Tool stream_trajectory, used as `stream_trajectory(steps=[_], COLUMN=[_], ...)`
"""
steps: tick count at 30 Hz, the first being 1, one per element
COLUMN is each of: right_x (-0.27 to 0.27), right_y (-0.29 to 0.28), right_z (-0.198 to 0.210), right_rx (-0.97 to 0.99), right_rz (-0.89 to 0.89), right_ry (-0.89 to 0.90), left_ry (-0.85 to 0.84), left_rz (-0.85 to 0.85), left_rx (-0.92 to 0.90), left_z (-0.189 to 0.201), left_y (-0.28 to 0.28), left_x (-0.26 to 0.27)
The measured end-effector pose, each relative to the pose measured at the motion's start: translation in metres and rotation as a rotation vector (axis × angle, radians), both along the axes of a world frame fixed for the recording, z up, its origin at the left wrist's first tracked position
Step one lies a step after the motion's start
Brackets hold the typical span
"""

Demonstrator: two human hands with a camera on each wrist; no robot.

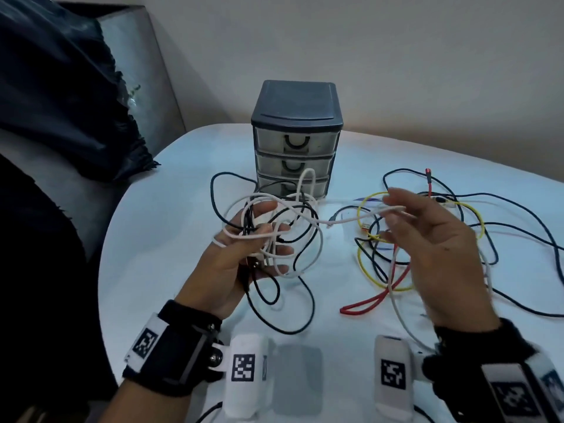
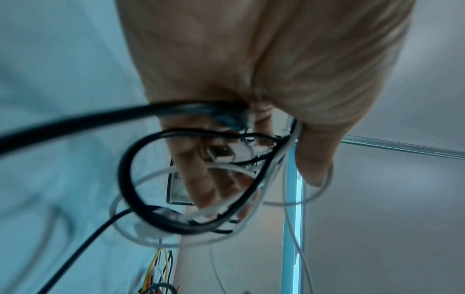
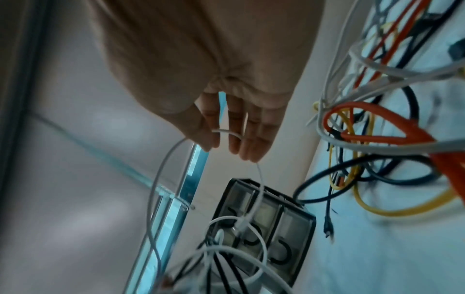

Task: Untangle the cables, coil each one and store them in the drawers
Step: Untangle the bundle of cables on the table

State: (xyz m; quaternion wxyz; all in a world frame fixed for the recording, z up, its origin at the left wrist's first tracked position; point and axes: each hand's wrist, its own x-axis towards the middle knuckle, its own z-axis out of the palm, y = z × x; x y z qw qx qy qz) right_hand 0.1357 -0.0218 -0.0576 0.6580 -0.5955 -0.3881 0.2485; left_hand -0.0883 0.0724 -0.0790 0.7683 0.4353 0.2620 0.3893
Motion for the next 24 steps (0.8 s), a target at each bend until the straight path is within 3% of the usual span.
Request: stream_trajectory(steps=[3, 8, 12, 20, 22, 24], right_x=[-0.015, -0.025, -0.019, 0.035, 0.055, 0.055], right_y=[0.001, -0.006, -0.008, -0.016, -0.021, -0.026], right_z=[-0.003, 0.008, 0.014, 0.033, 0.032, 0.036], right_rx=[-0.039, -0.002, 0.021, 0.153, 0.121, 0.169], right_rz=[-0.012, 0.042, 0.09, -0.066, -0.178, -0.161], right_ry=[-0.23, -0.36, -0.21, 0.296, 0.379, 0.429], left_ry=[0.01, 0.04, -0.026, -0.006, -0.025, -0.028], left_rz=[0.038, 0.017, -0.059, -0.009, 0.004, 0.076], left_rx=[-0.078, -0.001, 0.05, 0.047, 0.039, 0.017], left_z=[0.001, -0.003, -0.006, -0.003, 0.001, 0.003], left_y=[-0.001, 0.0, 0.003, 0.005, 0.004, 0.004], left_x=[0.004, -0.001, -0.006, -0.005, -0.004, -0.002])
